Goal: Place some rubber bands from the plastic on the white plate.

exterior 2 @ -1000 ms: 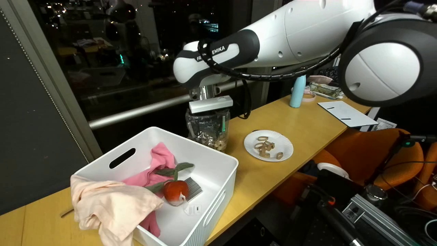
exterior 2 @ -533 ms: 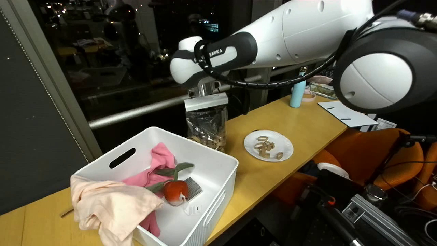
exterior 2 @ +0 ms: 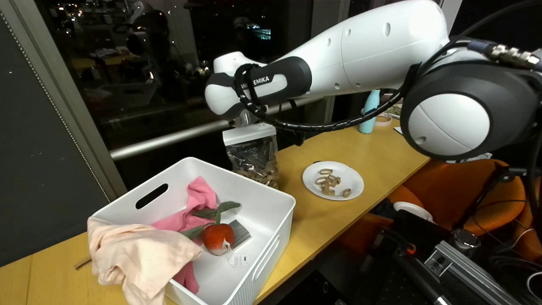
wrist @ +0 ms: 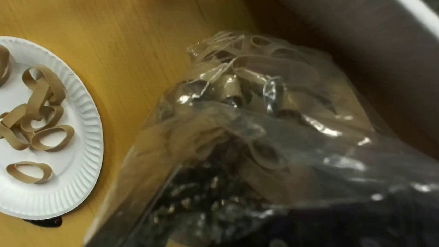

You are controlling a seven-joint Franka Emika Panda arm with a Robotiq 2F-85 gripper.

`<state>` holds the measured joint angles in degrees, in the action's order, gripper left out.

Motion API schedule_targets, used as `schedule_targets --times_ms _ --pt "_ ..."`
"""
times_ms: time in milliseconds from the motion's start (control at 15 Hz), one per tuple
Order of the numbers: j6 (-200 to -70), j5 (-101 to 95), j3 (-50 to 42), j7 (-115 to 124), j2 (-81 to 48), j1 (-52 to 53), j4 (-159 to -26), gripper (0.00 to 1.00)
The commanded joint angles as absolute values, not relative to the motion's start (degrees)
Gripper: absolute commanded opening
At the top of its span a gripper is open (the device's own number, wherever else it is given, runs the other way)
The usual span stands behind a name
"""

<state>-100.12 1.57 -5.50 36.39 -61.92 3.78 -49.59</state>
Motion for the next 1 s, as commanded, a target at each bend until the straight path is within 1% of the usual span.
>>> schedule_targets --times_ms 0,67,133,200,267,400,933 --pt "-98.7 0.6 -6.3 37.9 -64.0 4.4 -45.9 0.32" --pt "-98.9 0.6 -6.3 38.1 -63.6 4.5 -46.3 0.23" --pt "-99.3 0.6 -6.4 38.3 -63.0 4.5 -46.8 0.17" --pt "-99.5 0.6 -6.5 38.5 -62.3 4.5 -47.7 0.08" --pt "-99.8 0.7 -6.6 38.9 -61.4 4.4 -48.6 0.02" --pt "-100.1 0.6 -7.2 39.7 -59.6 4.3 -50.1 0.0" --pt "-100.1 -0.1 -11.1 42.5 -53.3 4.9 -54.0 0.01"
